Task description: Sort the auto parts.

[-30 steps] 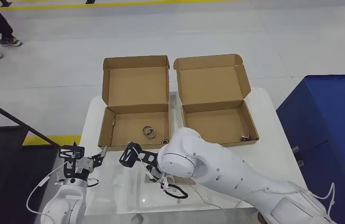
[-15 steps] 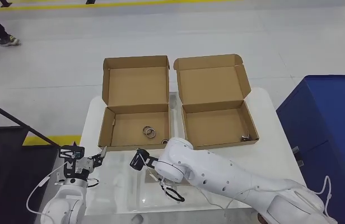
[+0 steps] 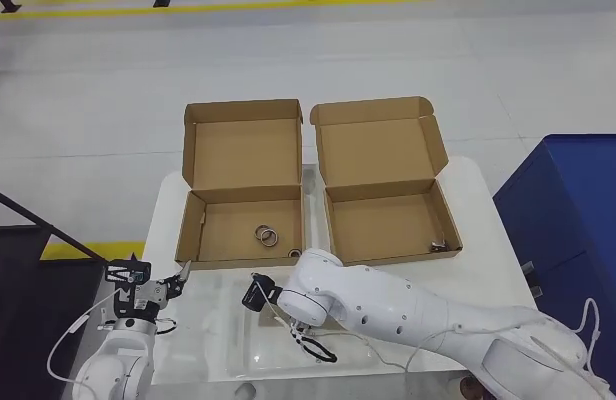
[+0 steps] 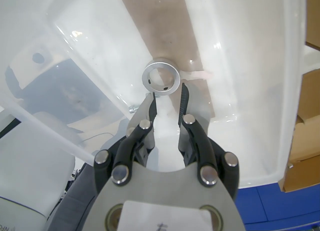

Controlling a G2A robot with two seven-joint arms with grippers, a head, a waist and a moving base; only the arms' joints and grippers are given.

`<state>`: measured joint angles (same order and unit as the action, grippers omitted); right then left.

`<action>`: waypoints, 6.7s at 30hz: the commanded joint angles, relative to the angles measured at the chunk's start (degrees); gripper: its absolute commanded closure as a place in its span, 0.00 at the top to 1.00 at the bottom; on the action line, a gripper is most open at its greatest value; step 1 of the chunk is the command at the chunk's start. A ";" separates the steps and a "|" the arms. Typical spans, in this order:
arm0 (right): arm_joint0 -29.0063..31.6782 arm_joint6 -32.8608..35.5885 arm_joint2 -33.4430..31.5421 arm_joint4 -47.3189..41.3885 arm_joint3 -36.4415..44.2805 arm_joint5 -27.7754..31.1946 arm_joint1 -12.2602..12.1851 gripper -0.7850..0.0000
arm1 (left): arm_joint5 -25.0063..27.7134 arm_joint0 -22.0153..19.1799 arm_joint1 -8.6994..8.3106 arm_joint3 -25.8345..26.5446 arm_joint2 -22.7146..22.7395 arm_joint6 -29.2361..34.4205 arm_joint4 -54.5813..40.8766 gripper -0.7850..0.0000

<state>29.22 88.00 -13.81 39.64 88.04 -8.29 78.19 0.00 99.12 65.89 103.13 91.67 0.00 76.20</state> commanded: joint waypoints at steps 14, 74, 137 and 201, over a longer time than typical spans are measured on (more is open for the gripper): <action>-0.04 0.00 0.75 0.68 -6.67 1.92 3.04 0.33 | 0.00 0.00 0.00 0.00 0.00 0.00 0.00 1.00; -0.81 0.00 4.07 4.06 -22.69 4.77 14.29 0.00 | 0.00 0.00 0.00 0.00 0.00 0.00 0.00 1.00; 12.40 0.00 -30.53 -100.42 1.37 22.22 -10.05 0.00 | 0.00 0.00 0.00 0.00 0.00 0.00 0.00 1.00; 18.96 -1.57 -11.78 -143.48 -1.15 -9.60 4.88 0.00 | 0.00 0.00 0.00 0.00 0.00 0.00 0.00 1.00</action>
<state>48.51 87.12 -28.47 -99.35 86.02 -18.20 83.02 0.00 99.12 65.89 103.13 91.67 0.00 76.20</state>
